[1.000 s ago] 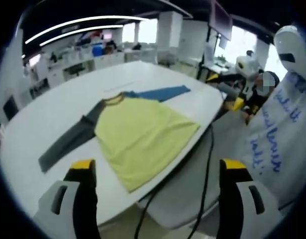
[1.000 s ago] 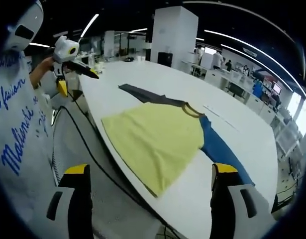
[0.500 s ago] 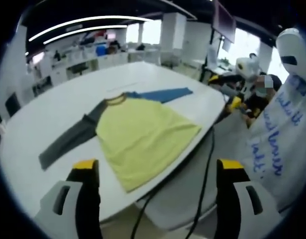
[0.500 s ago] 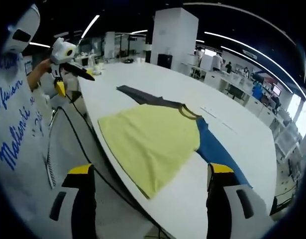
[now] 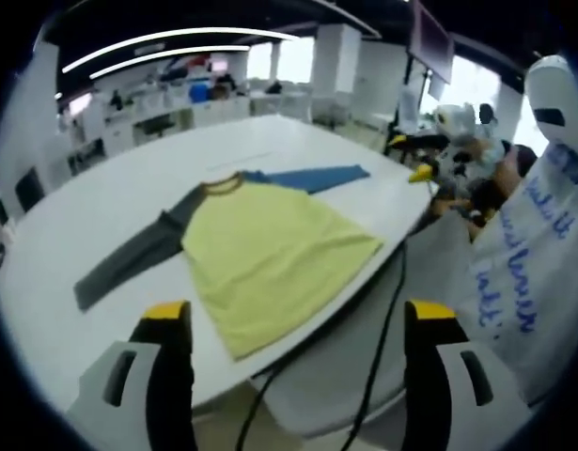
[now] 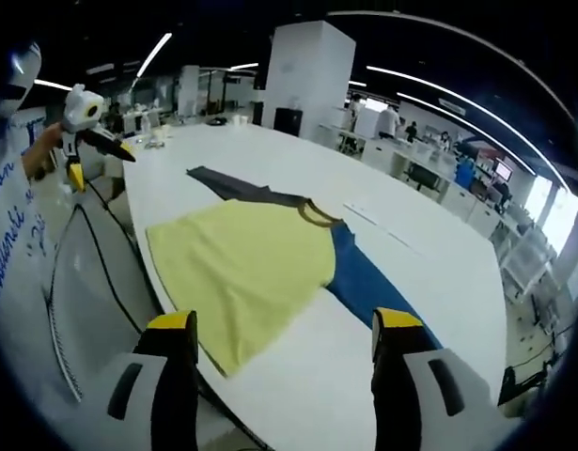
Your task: Fold the garment on the visible template until the final outline fits inside the template.
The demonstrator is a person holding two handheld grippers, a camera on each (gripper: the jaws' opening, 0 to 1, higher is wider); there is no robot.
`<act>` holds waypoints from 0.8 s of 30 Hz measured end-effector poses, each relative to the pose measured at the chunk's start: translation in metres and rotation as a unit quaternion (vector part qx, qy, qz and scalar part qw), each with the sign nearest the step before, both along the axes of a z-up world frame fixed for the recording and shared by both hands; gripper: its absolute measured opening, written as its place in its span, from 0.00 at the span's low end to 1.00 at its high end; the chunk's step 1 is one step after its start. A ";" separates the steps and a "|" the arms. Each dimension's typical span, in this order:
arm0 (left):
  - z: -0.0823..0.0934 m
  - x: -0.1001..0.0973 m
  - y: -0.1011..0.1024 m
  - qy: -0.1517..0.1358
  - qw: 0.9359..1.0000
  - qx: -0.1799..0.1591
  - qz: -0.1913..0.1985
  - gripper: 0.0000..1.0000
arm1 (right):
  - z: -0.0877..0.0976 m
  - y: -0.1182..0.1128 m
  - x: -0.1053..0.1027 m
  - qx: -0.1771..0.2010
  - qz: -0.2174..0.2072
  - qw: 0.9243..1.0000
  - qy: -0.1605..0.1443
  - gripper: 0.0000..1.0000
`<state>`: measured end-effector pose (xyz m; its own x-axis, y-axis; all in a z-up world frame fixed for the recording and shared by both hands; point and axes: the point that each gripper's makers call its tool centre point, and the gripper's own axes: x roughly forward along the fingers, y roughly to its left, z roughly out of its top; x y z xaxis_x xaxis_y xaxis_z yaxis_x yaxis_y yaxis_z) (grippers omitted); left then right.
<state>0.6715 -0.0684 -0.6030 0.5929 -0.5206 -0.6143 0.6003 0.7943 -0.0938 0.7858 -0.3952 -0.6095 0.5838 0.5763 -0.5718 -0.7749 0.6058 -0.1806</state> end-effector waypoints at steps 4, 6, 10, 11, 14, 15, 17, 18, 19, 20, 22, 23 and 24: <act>0.001 0.002 -0.005 -0.003 1.000 -0.003 0.002 0.87 | -0.007 -0.017 0.016 -0.003 -0.016 1.000 0.001 0.70; 0.000 0.003 -0.009 -0.001 1.000 -0.004 0.002 0.87 | -0.009 -0.026 0.024 -0.001 -0.027 1.000 -0.001 0.67; -0.001 0.003 -0.011 -0.001 1.000 -0.003 0.009 0.86 | -0.014 -0.038 0.037 0.013 -0.039 0.999 0.005 0.62; -0.001 0.003 -0.011 -0.001 1.000 -0.003 0.011 0.86 | -0.015 -0.043 0.042 0.014 -0.043 0.999 0.002 0.61; -0.001 0.004 -0.011 -0.005 1.000 0.002 0.020 0.85 | -0.020 -0.056 0.054 0.012 -0.057 0.998 0.000 0.57; 0.000 0.004 -0.011 -0.005 1.000 0.002 0.024 0.85 | -0.022 -0.060 0.057 0.012 -0.061 0.998 0.001 0.56; 0.000 0.004 -0.012 -0.004 1.000 0.001 0.026 0.85 | -0.028 -0.069 0.065 0.012 -0.071 0.997 0.004 0.55; 0.000 0.003 -0.013 -0.003 1.000 0.002 0.029 0.84 | -0.033 -0.074 0.068 0.011 -0.076 0.997 0.009 0.54; -0.001 0.003 -0.014 -0.002 1.000 0.003 0.030 0.84 | -0.035 -0.075 0.069 0.010 -0.078 0.997 0.010 0.53; -0.001 0.002 -0.014 -0.001 0.999 0.004 0.033 0.84 | -0.040 -0.079 0.072 0.008 -0.081 0.997 0.012 0.53; 0.000 0.001 -0.016 -0.002 0.999 0.005 0.039 0.83 | -0.049 -0.087 0.077 0.007 -0.088 0.996 0.019 0.51; 0.000 0.001 -0.015 -0.002 0.999 0.005 0.040 0.83 | -0.052 -0.090 0.080 0.008 -0.092 0.995 0.021 0.50; 0.001 0.001 -0.015 -0.001 0.999 0.007 0.045 0.83 | -0.057 -0.095 0.084 0.009 -0.100 0.995 0.023 0.49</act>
